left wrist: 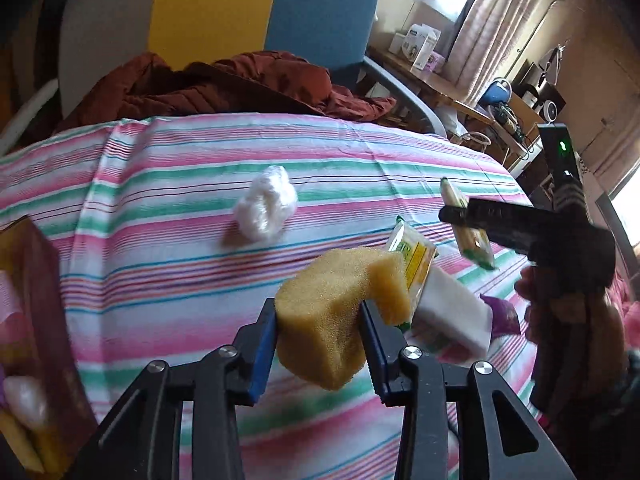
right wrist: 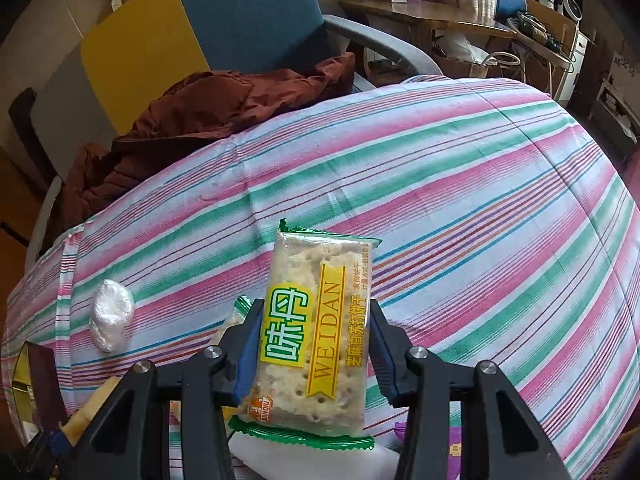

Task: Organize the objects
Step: 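Carry the sponge and cracker pack into the gold tray and release both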

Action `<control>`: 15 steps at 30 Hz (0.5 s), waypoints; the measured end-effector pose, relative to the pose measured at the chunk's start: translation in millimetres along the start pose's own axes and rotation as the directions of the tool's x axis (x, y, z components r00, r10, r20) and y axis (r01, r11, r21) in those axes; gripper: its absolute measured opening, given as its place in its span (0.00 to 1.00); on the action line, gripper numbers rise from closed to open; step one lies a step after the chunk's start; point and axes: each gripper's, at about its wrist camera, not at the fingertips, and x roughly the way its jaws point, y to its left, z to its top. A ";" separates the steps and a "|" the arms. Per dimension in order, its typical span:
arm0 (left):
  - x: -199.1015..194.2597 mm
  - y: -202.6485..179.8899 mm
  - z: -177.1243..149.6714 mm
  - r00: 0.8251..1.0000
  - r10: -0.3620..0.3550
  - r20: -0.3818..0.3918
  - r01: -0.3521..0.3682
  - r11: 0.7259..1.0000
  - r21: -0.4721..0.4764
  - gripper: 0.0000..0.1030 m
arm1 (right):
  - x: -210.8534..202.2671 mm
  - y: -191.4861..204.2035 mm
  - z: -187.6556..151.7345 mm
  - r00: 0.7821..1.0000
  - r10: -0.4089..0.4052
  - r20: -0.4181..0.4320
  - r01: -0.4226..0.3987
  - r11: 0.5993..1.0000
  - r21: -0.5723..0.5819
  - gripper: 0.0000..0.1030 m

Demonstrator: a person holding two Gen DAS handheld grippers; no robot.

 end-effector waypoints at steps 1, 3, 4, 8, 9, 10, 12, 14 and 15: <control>-9.1 1.2 -5.5 1.000 0.009 0.013 -0.009 1.000 0.004 0.39 | -3.8 6.0 0.0 1.000 0.019 0.015 -0.019 1.000 -0.023 0.46; -25.6 6.1 -15.2 0.999 0.011 0.032 -0.011 1.000 0.008 0.39 | -7.9 20.7 -1.7 0.998 0.045 0.037 -0.042 0.997 -0.068 0.46; -35.4 9.8 -21.0 0.999 0.016 0.042 -0.016 1.000 0.010 0.39 | -10.2 28.5 -3.2 0.997 0.057 0.046 -0.053 0.994 -0.096 0.46; -75.9 33.3 -40.4 0.996 0.043 0.078 -0.042 0.999 -0.007 0.39 | -12.7 50.2 -13.5 0.996 0.078 0.048 -0.068 0.981 -0.182 0.46; -91.1 44.3 -45.5 0.994 0.060 0.096 -0.058 0.998 -0.022 0.39 | -12.2 54.7 -15.9 0.996 0.078 0.049 -0.067 0.977 -0.201 0.46; -101.5 53.4 -48.6 0.991 0.072 0.111 -0.069 0.997 -0.037 0.39 | -11.8 59.1 -18.2 0.996 0.077 0.050 -0.064 0.974 -0.218 0.46; -128.6 78.4 -58.6 0.985 0.098 0.140 -0.088 0.993 -0.080 0.39 | -11.5 66.9 -22.3 0.995 0.088 0.041 -0.075 0.968 -0.238 0.46; -148.5 98.4 -67.6 0.979 0.130 0.158 -0.113 0.987 -0.112 0.39 | -12.0 75.6 -26.0 0.996 0.081 0.035 -0.070 0.964 -0.258 0.46; -159.1 109.4 -72.9 0.975 0.147 0.166 -0.126 0.984 -0.127 0.39 | -14.6 82.1 -28.5 0.997 0.073 0.037 -0.059 0.959 -0.276 0.46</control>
